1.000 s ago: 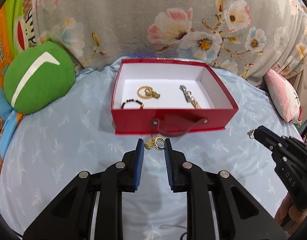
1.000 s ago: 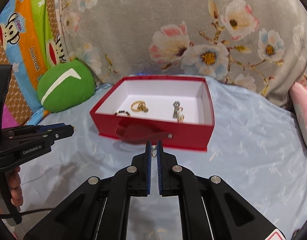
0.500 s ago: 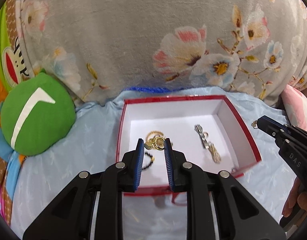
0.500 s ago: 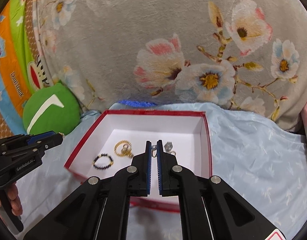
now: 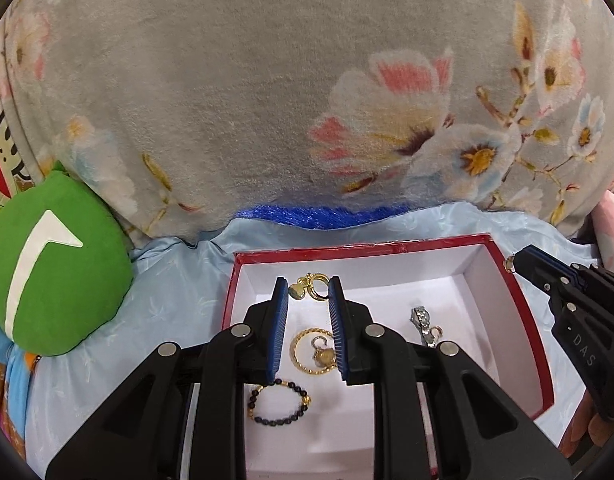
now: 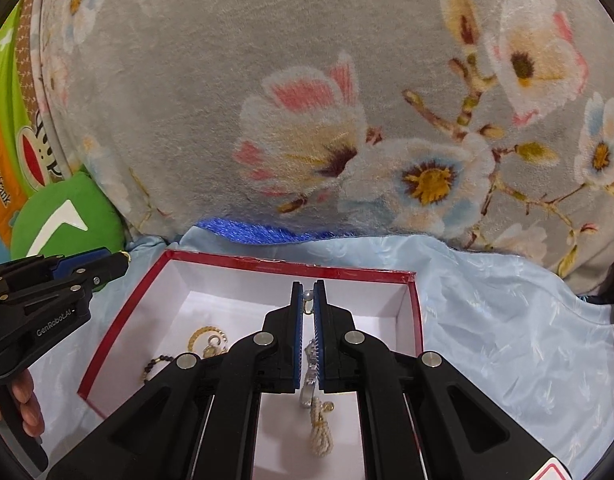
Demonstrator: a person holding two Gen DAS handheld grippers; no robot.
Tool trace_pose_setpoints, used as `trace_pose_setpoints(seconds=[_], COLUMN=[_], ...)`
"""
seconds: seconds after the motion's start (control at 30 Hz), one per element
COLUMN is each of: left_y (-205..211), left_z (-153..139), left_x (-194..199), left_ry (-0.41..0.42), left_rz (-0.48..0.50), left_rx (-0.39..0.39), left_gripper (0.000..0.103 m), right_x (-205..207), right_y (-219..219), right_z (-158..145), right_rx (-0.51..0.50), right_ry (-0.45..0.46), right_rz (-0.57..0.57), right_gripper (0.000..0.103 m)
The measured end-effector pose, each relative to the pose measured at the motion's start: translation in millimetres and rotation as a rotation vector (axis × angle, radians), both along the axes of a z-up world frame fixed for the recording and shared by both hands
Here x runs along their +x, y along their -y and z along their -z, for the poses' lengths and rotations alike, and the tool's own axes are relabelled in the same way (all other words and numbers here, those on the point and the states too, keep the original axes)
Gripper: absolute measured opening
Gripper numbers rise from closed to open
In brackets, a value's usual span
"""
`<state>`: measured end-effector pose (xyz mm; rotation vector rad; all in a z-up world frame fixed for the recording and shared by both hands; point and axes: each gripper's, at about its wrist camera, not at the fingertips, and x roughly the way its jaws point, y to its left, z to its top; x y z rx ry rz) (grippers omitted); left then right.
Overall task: Organize jewelry
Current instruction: 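Carry both gold drop earrings into the red box, then lower the drop earrings and open both tools inside the box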
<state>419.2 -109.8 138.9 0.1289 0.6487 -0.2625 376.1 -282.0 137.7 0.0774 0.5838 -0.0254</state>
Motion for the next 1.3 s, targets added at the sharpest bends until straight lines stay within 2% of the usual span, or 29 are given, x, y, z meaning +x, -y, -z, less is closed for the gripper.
trace_pose_setpoints(seconds=[0.23,0.43,1.3], left_y=[6.6,13.0,30.1], left_z=[18.7,31.4,57.5], left_x=[31.2,42.9,59.7], left_ry=[-0.037,-0.048,-0.074], left_rz=[-0.031,-0.042,-0.049], left_rx=[0.008,0.025,0.059], left_gripper=[0.02,0.02,0.02], right_x=[26.7,38.8,56.0], right_y=[4.2,6.5,6.7], right_z=[20.0,29.7,51.1], right_rx=[0.004,0.014,0.017], right_ry=[-0.046,-0.069,-0.105], right_rz=[0.012,0.013,0.013], right_gripper=[0.005,0.005,0.005])
